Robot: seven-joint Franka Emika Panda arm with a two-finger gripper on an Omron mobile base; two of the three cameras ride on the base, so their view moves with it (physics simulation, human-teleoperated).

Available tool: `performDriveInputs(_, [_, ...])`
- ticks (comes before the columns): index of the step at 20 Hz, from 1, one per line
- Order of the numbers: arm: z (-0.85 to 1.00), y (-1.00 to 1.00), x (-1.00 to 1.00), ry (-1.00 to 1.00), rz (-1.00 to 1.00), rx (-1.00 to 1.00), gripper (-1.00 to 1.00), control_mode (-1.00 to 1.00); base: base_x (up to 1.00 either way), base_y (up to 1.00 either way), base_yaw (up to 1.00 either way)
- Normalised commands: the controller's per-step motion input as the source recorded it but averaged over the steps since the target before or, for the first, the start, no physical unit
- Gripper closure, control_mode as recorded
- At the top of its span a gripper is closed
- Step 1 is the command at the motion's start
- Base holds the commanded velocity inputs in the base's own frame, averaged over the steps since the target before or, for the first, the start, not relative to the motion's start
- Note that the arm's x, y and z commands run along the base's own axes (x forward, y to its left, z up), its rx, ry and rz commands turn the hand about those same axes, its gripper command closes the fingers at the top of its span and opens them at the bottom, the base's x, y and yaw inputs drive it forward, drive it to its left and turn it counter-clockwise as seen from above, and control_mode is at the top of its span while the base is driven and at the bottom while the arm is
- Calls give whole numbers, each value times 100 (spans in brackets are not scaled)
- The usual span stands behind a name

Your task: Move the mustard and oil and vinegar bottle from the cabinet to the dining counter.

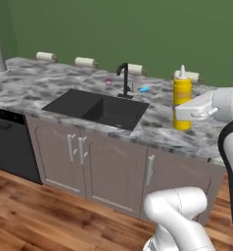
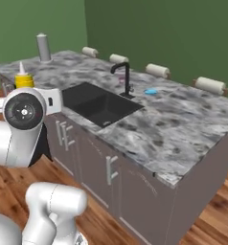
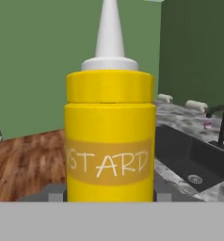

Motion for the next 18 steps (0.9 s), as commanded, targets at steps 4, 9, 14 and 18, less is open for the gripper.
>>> performDriveInputs(4, [0,0,0,0,0,0,100,100,-15,-77,-23])
performDriveInputs(9, [0,0,0,0,0,0,100,100,0,-88,-7])
performDriveInputs(14, [0,0,0,0,0,0,100,100,6,-88,-2])
performDriveInputs(18, [0,0,0,0,0,0,100,100,27,-82,0])
